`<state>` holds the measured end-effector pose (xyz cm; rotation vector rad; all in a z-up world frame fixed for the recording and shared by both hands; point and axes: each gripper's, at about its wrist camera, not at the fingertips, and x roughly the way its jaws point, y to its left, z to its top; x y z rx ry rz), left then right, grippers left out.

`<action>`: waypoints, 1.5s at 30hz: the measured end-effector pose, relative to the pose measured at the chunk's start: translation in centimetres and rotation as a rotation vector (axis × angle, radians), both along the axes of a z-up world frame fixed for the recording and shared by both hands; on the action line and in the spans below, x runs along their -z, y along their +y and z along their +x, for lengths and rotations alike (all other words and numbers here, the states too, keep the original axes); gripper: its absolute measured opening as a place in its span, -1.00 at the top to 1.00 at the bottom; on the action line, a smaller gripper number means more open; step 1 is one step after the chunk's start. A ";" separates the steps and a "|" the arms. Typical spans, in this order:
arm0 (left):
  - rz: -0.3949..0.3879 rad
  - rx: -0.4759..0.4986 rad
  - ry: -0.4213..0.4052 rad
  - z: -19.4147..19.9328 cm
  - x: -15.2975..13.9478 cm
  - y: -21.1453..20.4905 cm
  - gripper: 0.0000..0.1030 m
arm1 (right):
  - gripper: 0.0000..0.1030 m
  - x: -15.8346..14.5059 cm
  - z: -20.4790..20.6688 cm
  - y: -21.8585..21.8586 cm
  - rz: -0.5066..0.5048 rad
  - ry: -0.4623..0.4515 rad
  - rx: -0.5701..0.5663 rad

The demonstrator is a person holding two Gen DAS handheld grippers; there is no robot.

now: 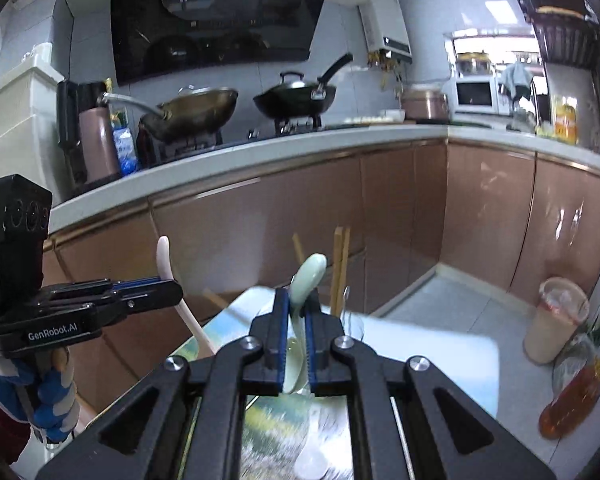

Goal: Organize utensils
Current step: 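Lift both spoons upright and carry them above the wire holder, then lower both spoons into the holder and open both tools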

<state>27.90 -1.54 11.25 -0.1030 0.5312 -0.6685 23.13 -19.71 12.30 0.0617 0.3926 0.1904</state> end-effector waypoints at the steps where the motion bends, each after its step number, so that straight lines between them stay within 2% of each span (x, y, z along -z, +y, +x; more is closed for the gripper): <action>1: 0.002 -0.010 -0.016 0.7 -0.5 -0.4 0.78 | 0.87 -0.2 0.5 -0.2 -0.002 -0.005 0.005; 8: 0.025 -0.062 -0.072 4.0 -1.0 -2.6 0.78 | 0.87 0.3 4.9 -1.0 -0.023 0.011 0.029; 12: 0.049 -0.092 -0.081 5.7 0.2 -3.9 0.78 | 0.87 2.2 7.2 -1.1 -0.052 0.050 0.044; 17: 0.125 -0.140 -0.121 6.8 3.0 -5.4 0.78 | 0.87 4.9 9.0 -0.8 -0.090 0.101 0.047; 26: 0.152 -0.193 -0.153 8.1 5.9 -6.1 0.78 | 0.86 8.1 10.2 0.3 -0.116 0.155 0.025; 30: 0.145 -0.189 -0.129 8.2 7.2 -6.3 0.78 | 0.86 8.9 10.7 0.8 -0.134 0.179 0.019; 32: 0.164 -0.196 -0.152 7.9 7.4 -6.6 0.78 | 0.86 9.2 10.7 0.9 -0.131 0.189 0.014; 37: 0.169 -0.178 -0.132 8.1 7.2 -6.9 0.78 | 0.85 9.9 10.8 0.3 -0.092 0.214 0.015; 40: 0.172 -0.168 -0.125 8.0 7.1 -6.8 0.72 | 0.84 10.2 10.6 0.1 -0.082 0.221 0.017; 43: 0.167 -0.157 -0.104 8.0 6.8 -6.7 0.39 | 0.83 10.3 10.4 0.0 -0.075 0.228 0.021; 45: 0.165 -0.156 -0.097 7.9 6.7 -6.4 0.36 | 0.83 10.3 10.3 -0.1 -0.068 0.230 0.024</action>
